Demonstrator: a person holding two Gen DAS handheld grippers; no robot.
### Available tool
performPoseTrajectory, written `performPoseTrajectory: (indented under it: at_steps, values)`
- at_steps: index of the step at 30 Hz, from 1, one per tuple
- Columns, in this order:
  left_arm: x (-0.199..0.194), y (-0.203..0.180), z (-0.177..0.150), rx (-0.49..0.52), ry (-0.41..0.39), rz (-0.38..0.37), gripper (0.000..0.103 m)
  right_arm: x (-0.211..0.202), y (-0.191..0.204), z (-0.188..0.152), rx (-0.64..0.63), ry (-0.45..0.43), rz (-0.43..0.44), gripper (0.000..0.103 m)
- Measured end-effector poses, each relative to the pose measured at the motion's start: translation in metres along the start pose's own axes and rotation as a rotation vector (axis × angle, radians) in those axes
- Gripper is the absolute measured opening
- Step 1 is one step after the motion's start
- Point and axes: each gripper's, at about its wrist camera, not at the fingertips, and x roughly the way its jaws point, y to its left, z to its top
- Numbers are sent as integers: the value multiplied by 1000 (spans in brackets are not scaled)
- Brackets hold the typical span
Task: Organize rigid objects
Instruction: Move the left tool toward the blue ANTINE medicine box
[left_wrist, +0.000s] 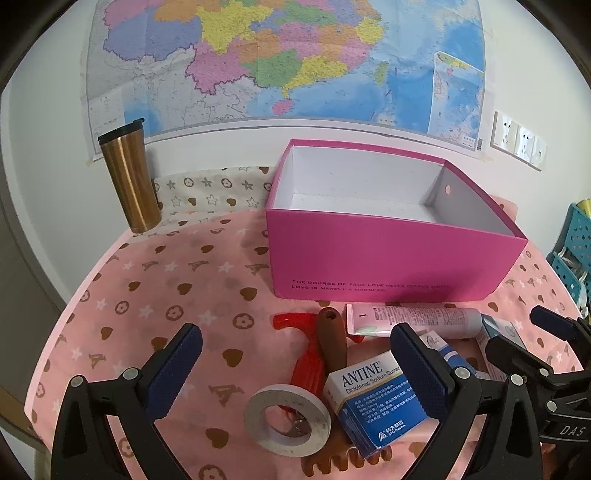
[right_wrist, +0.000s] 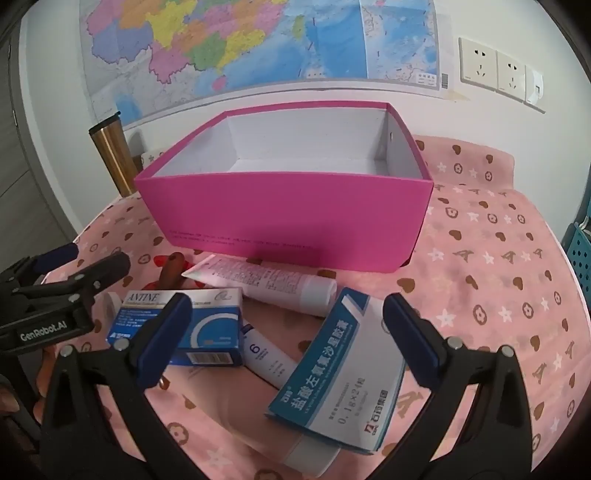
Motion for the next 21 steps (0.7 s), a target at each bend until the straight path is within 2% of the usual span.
performPoseTrajectory:
  at_steps: [13, 17, 21]
  values:
    - [-2, 0, -1, 16, 15, -26, 103, 3, 4, 1, -25, 3, 27, 103]
    - [-8, 4, -3, 27, 24, -71, 103, 6, 6, 2, -27, 22, 64, 103]
    - [-16, 10, -9, 69, 43, -142, 103, 14, 9, 3, -45, 74, 113, 94]
